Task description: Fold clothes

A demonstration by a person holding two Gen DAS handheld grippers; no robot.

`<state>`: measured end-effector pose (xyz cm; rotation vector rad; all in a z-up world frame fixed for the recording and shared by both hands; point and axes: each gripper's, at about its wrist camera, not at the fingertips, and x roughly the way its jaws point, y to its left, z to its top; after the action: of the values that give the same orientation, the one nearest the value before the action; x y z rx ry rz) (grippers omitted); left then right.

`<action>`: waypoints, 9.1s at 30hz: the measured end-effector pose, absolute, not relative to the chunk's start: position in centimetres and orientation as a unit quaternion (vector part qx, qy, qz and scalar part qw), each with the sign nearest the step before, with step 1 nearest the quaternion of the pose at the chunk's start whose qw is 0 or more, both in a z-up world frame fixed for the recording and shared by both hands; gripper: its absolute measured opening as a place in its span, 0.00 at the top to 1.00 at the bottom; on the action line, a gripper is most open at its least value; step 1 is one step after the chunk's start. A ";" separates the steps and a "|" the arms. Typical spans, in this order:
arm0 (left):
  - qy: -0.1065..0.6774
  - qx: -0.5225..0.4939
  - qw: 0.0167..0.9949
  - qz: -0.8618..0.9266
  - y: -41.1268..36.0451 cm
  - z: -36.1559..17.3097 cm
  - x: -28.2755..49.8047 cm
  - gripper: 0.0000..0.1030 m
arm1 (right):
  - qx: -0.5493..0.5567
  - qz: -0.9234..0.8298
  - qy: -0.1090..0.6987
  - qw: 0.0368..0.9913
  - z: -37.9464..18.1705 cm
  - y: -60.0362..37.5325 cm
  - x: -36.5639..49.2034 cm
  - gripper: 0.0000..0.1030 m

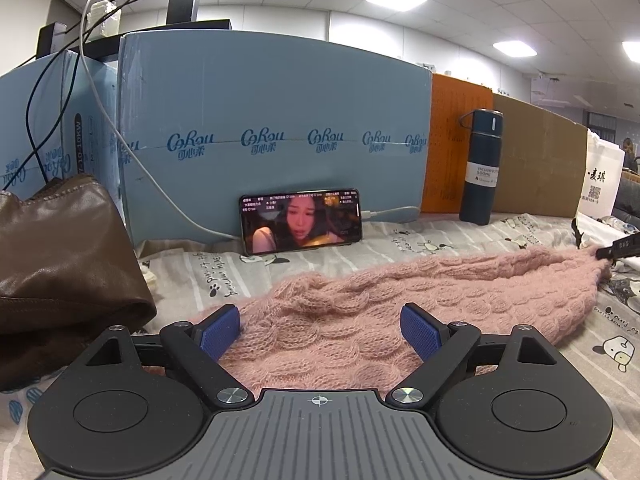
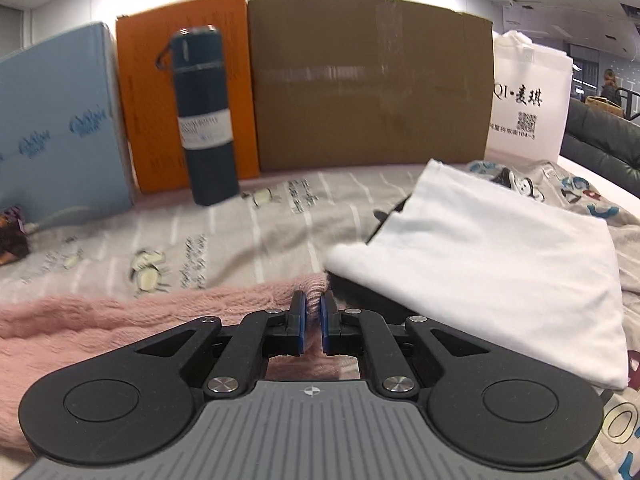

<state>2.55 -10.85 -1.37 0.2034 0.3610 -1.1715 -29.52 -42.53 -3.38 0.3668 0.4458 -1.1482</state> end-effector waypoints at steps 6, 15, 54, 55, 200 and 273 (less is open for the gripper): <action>0.167 0.093 0.814 -0.549 -10.7 -1.3 2.5 0.13 | 0.169 -0.549 0.206 0.793 -3.9 -42.7 -29.5 0.82; 0.159 0.089 0.813 -0.553 -10.4 -1.2 2.3 0.12 | 0.110 -0.500 0.142 0.847 -0.5 -36.9 -29.2 0.34; 0.166 0.076 0.807 -0.561 -10.1 -1.0 2.6 0.11 | 0.476 -0.471 0.022 0.743 -4.9 -42.1 -32.6 0.16; 0.166 0.076 0.807 -0.562 -10.1 -1.0 2.7 0.11 | 0.477 -0.475 0.013 0.739 -4.9 -42.4 -32.5 0.16; 0.227 0.039 0.821 -0.523 -9.3 -1.1 3.9 0.02 | -0.060 -0.479 0.077 0.873 0.4 -23.0 -23.7 0.82; 0.420 -0.196 0.651 -0.600 -10.0 -2.1 7.0 0.79 | 0.452 0.003 -0.068 0.889 -2.5 -31.8 -25.4 0.12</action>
<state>7.01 -9.98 -2.14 -0.4453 0.9547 -1.3628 -25.45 -31.85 -2.47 0.9386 -0.1410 0.0071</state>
